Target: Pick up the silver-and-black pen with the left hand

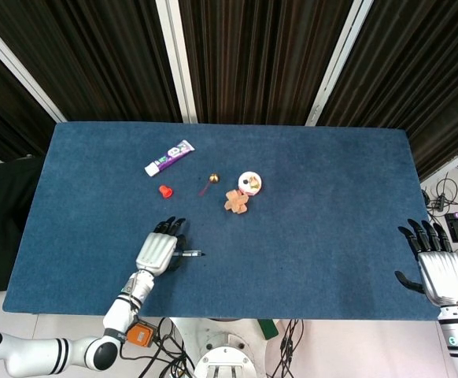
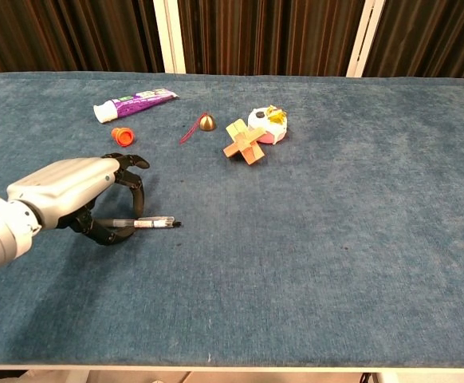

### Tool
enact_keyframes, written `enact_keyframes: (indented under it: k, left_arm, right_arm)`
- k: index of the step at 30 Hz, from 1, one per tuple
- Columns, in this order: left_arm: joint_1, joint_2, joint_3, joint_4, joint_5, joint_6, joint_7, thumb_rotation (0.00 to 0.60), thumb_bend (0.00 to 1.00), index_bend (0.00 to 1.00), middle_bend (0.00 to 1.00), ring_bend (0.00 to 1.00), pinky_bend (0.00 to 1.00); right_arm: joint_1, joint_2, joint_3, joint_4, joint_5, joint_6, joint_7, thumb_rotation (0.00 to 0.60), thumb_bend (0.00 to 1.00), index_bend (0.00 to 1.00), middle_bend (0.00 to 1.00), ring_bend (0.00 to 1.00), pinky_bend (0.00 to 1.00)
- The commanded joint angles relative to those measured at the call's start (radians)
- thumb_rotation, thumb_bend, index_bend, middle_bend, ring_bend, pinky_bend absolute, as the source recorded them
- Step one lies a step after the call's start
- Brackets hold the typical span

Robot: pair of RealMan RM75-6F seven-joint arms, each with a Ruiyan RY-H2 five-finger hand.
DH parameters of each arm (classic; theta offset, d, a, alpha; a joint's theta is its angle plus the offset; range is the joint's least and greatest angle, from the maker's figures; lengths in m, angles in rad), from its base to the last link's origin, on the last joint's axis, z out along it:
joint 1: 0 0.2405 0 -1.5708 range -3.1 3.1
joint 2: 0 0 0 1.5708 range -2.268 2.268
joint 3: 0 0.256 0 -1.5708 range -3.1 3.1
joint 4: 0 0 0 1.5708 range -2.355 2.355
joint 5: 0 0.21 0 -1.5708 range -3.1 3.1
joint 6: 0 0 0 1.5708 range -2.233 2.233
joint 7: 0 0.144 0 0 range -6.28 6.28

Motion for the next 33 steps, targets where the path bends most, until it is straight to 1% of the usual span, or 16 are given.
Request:
enact_keyframes:
  k: [1,6,11,15,20,23,26,28,29,32,33]
  left_arm:
    - [0.002,0.0,0.002,0.007,0.004,-0.003,-0.011,0.6,0.32,0.49,0.08,0.0,0.14]
    - [0.008,0.0,0.005,0.009,0.03,0.001,-0.049,0.6,0.34,0.52,0.1,0.0,0.14]
    - [0.015,-0.005,0.011,0.013,0.033,0.023,-0.021,0.6,0.42,0.54,0.1,0.0,0.14]
    - [0.017,0.0,0.004,0.007,0.02,0.013,-0.037,0.6,0.43,0.55,0.1,0.0,0.14]
    - [0.018,0.031,-0.005,-0.022,0.041,0.014,-0.069,0.6,0.44,0.55,0.1,0.0,0.14]
    - [0.013,0.082,-0.02,-0.075,0.056,0.011,-0.09,0.6,0.44,0.55,0.1,0.0,0.14]
    - [0.007,0.155,-0.038,-0.141,0.075,0.018,-0.089,0.6,0.44,0.55,0.1,0.0,0.14]
    - [0.003,0.224,-0.058,-0.202,0.086,0.013,-0.116,0.6,0.44,0.56,0.1,0.0,0.14]
    - [0.002,0.258,-0.07,-0.232,0.086,0.006,-0.141,0.6,0.44,0.56,0.1,0.0,0.14]
    - [0.007,0.385,-0.123,-0.342,0.065,-0.029,-0.276,0.6,0.44,0.56,0.11,0.0,0.14]
    - [0.013,0.439,-0.148,-0.386,0.049,-0.045,-0.341,0.6,0.44,0.56,0.11,0.0,0.14]
  right_arm:
    - [0.0,0.0,0.0,0.001,0.001,0.0,0.0,0.6,0.36,0.21,0.12,0.03,0.05]
    - [0.0,0.001,0.001,0.0,0.002,-0.001,0.003,0.6,0.36,0.21,0.12,0.03,0.05]
    - [0.001,0.001,0.001,-0.001,0.002,-0.001,0.002,0.6,0.36,0.21,0.12,0.03,0.05]
    - [0.0,0.001,0.001,-0.001,0.002,0.0,0.003,0.6,0.36,0.21,0.12,0.03,0.05]
    - [0.0,0.001,0.001,-0.001,0.002,0.001,0.003,0.6,0.36,0.21,0.12,0.03,0.05]
    - [0.0,0.0,0.001,0.0,0.001,0.001,0.003,0.6,0.36,0.21,0.12,0.03,0.05]
    - [0.0,0.0,0.002,-0.001,0.002,0.001,0.005,0.6,0.36,0.21,0.12,0.03,0.05]
    - [0.001,-0.001,0.002,0.0,0.002,0.0,0.004,0.6,0.36,0.21,0.12,0.03,0.05]
    - [0.001,-0.001,0.002,0.0,0.003,-0.001,0.003,0.6,0.36,0.21,0.12,0.03,0.05]
    - [0.001,-0.001,0.002,-0.001,0.003,0.0,-0.001,0.6,0.36,0.21,0.12,0.03,0.05]
    - [0.0,-0.002,0.002,-0.001,0.002,0.002,-0.002,0.6,0.36,0.21,0.12,0.03,0.05]
